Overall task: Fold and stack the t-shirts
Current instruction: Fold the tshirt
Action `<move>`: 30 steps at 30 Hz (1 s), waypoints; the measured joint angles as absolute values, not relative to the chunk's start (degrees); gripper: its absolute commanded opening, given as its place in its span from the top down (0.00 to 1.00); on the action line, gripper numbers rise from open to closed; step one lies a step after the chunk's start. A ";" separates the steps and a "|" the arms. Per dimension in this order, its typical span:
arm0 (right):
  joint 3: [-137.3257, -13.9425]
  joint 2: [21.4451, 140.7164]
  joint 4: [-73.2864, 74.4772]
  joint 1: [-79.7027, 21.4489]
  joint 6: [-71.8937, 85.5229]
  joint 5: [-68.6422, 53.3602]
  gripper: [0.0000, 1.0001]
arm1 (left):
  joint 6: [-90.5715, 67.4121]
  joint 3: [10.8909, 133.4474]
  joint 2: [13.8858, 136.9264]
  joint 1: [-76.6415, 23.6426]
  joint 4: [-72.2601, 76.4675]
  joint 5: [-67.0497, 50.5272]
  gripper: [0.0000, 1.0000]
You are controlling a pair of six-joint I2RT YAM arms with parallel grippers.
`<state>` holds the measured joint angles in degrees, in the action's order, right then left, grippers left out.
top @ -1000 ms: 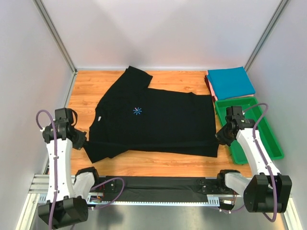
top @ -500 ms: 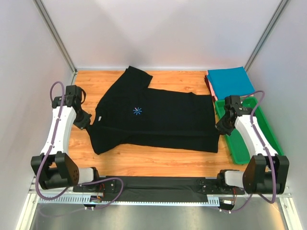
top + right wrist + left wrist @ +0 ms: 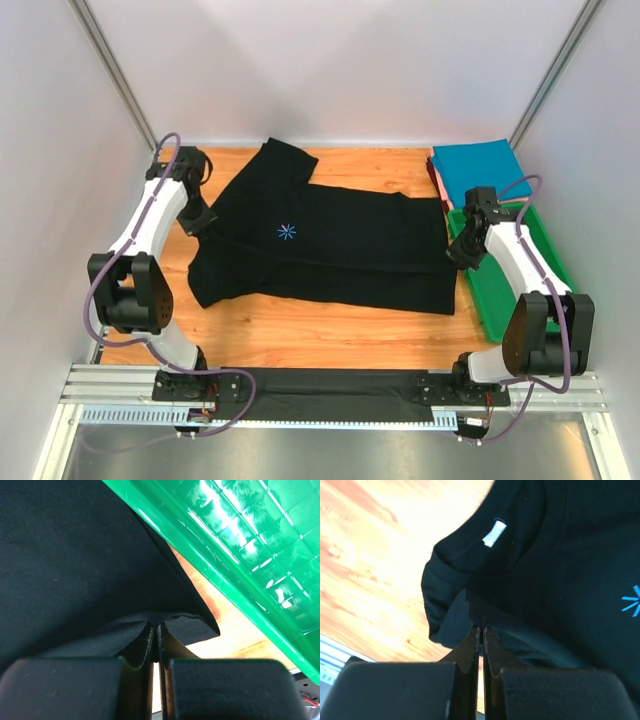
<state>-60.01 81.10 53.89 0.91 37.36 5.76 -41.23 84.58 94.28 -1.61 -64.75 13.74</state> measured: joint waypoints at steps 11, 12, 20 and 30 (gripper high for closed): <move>-62.74 83.81 53.65 2.07 35.86 6.15 1.00 | -34.35 93.45 102.83 -4.08 -63.72 14.50 1.00; -62.74 84.20 53.65 2.07 35.75 6.22 0.99 | -33.82 94.56 104.05 -4.12 -63.55 14.48 1.00; -63.57 86.94 52.97 2.15 35.40 6.42 0.98 | -31.31 96.60 109.40 -4.82 -63.31 14.85 1.00; -66.22 92.79 51.83 2.17 34.63 5.91 1.00 | -30.94 102.85 113.45 -5.28 -68.53 19.94 1.00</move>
<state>-66.22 92.79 51.83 2.17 34.63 5.91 -30.94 102.85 113.45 -5.28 -68.53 19.94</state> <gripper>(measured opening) 0.011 0.008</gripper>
